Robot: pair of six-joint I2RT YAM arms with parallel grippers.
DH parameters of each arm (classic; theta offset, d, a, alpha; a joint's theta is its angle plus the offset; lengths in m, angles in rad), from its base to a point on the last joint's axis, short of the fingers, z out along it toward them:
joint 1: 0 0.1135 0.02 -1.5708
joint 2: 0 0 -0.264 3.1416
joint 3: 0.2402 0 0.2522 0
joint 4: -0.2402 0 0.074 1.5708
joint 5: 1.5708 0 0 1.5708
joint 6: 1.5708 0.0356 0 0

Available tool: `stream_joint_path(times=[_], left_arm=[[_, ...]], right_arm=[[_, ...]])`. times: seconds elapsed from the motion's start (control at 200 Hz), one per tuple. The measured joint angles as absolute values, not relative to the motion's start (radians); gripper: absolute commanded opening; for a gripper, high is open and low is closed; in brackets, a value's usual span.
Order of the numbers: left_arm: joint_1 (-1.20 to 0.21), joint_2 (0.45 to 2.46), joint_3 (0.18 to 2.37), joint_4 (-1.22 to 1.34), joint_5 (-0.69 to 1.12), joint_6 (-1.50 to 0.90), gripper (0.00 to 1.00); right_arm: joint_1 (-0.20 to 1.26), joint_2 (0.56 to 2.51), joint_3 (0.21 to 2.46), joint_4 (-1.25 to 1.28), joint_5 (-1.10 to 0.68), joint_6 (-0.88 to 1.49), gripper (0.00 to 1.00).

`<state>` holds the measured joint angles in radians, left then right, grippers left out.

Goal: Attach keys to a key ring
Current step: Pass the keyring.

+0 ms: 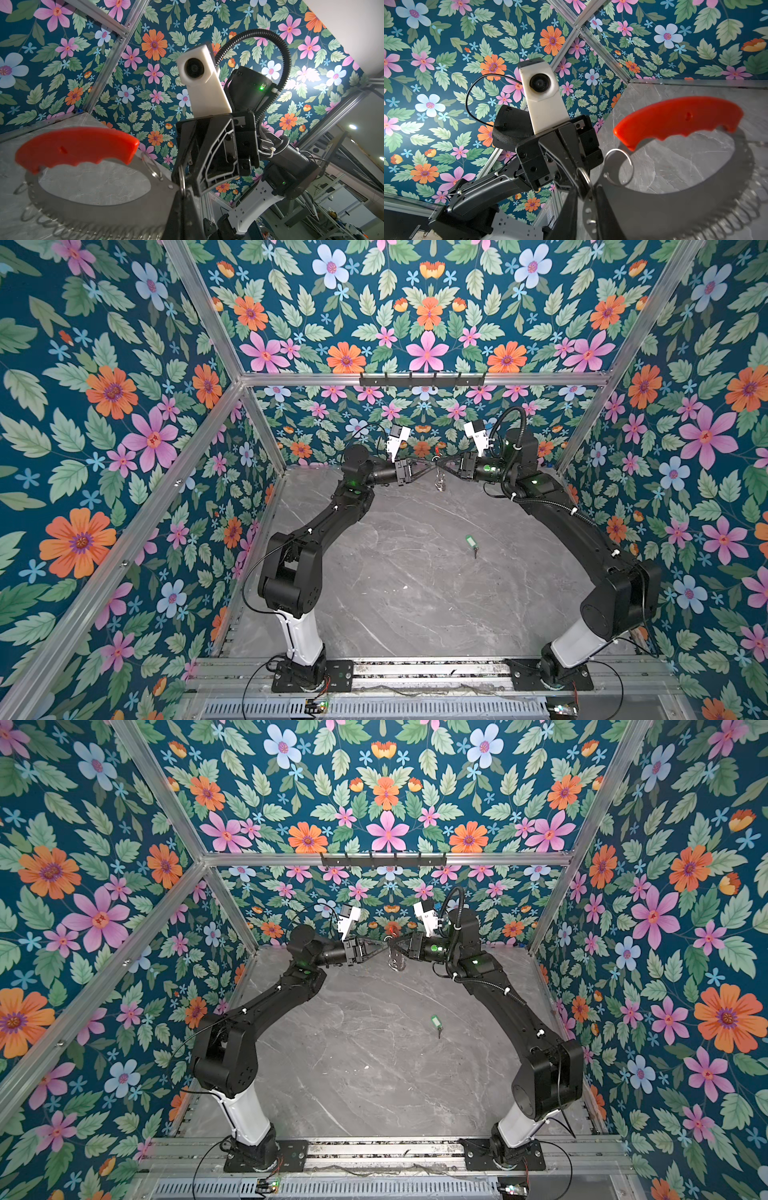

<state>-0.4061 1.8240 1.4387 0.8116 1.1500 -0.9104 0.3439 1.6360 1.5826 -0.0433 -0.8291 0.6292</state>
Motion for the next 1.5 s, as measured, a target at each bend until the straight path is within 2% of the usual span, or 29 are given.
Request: stream_joint_path(times=[0.19,0.41,0.496,0.556,0.626,0.766,0.856,1.071,1.266,1.502], left_arm=[[-0.404,1.819,1.439,0.805,1.164,-0.917,0.0],[-0.402,1.811,1.438,0.775,1.169,-0.913,0.0],[-0.402,1.801,1.435,0.75,1.161,-0.907,0.31],[-0.4,1.788,1.428,0.737,1.143,-0.895,0.41],[-0.399,1.755,1.406,0.706,1.094,-0.873,0.39],[-0.386,1.673,1.326,0.62,0.947,-0.78,0.26],[-0.379,1.635,1.295,0.574,0.857,-0.723,0.26],[-0.348,1.629,1.308,0.487,0.78,-0.651,0.28],[-0.331,1.687,1.404,0.448,0.782,-0.619,0.32],[-0.35,1.722,1.367,0.599,0.867,-0.73,0.38]], right_arm=[[0.347,1.645,1.595,-0.056,-0.824,0.615,0.02],[0.352,1.646,1.586,-0.046,-0.822,0.606,0.0],[0.353,1.646,1.568,-0.012,-0.825,0.612,0.0],[0.356,1.646,1.541,0.031,-0.822,0.627,0.0],[0.36,1.644,1.488,0.104,-0.815,0.658,0.0],[0.364,1.626,1.374,0.308,-0.769,0.743,0.0],[0.359,1.626,1.33,0.441,-0.717,0.793,0.0],[0.362,1.637,1.296,0.681,-0.678,0.878,0.0],[0.361,1.65,1.296,0.764,-0.678,0.925,0.0],[0.366,1.701,1.3,0.818,-0.678,0.96,0.0]])
